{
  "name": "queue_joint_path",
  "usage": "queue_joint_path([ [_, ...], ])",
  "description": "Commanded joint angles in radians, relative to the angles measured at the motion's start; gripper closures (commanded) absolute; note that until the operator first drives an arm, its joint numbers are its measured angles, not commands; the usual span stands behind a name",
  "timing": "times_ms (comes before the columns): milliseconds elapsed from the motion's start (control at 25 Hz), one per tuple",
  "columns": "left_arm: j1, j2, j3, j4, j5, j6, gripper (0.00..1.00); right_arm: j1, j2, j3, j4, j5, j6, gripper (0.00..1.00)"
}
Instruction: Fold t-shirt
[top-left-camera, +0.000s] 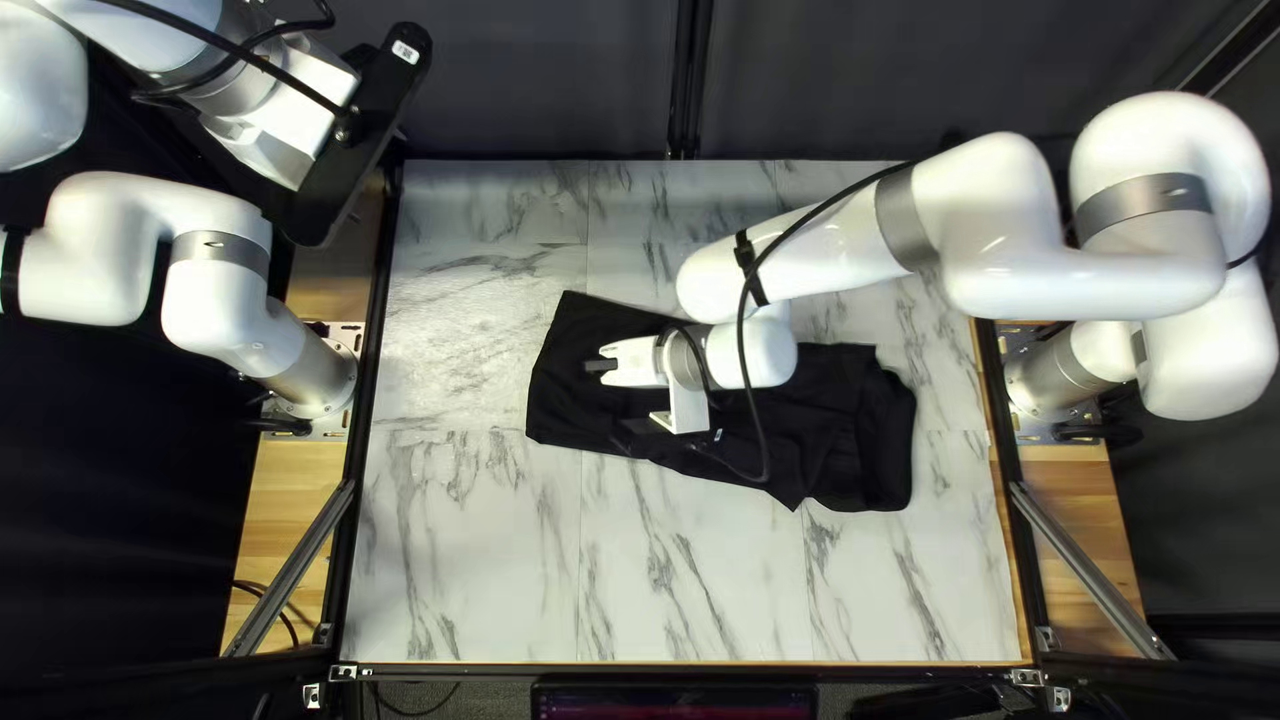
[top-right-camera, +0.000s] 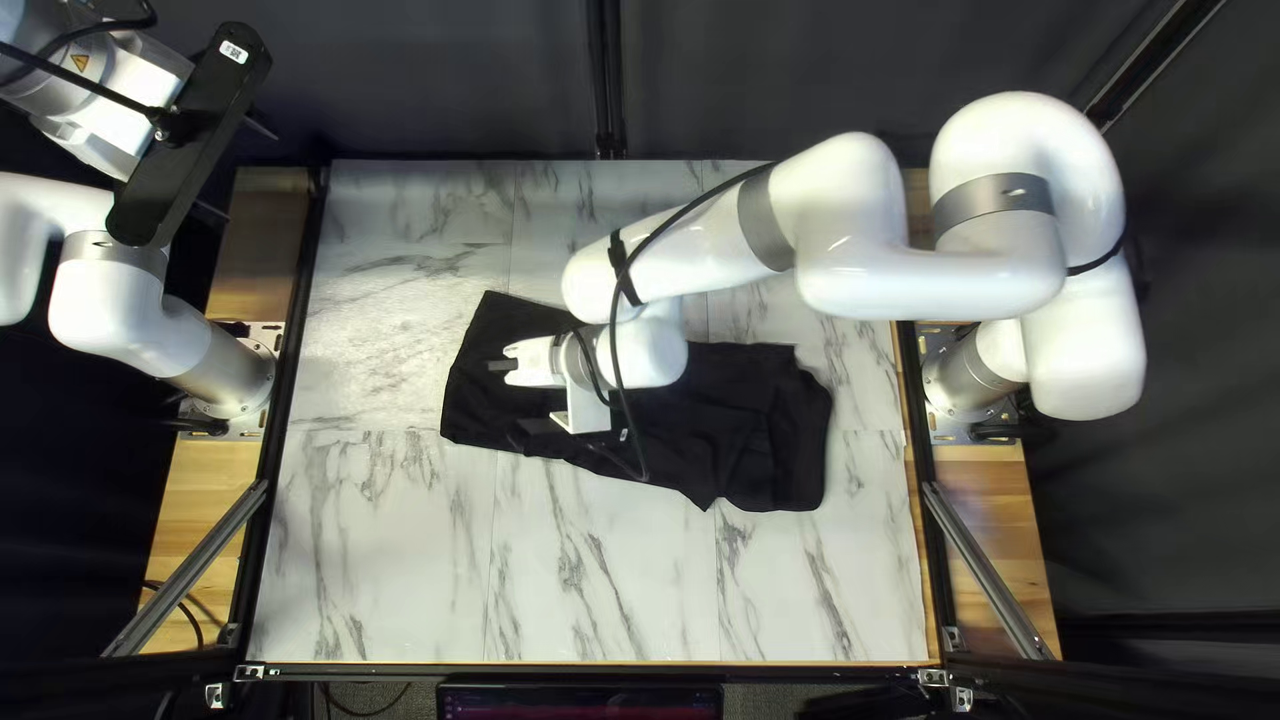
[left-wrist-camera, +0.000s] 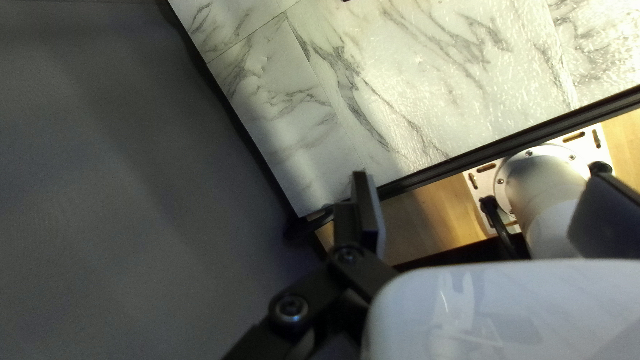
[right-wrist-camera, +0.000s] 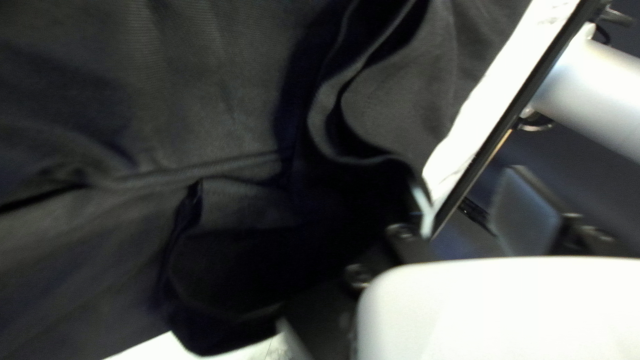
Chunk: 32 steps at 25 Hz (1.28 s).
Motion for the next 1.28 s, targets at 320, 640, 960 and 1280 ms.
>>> queue_joint_path([
  [320, 0.0, 0.0, 0.0, 0.0, 0.0, 0.0, 0.0, 0.024, -0.06, 0.108, 0.012, 0.039, 0.036, 0.92],
  [640, 0.0, 0.0, 0.0, 0.0, 0.0, 0.0, 0.0, 0.042, -0.123, 0.199, 0.093, 0.072, -0.004, 0.88],
  [960, 0.0, 0.0, 0.0, 0.0, 0.0, 0.0, 0.0, 0.048, -0.152, 0.253, 0.162, 0.089, -0.038, 0.79],
  [1280, 0.0, 0.0, 0.0, 0.0, 0.0, 0.0, 0.0, 0.026, -0.102, 0.228, 0.131, 0.063, -0.008, 0.04],
])
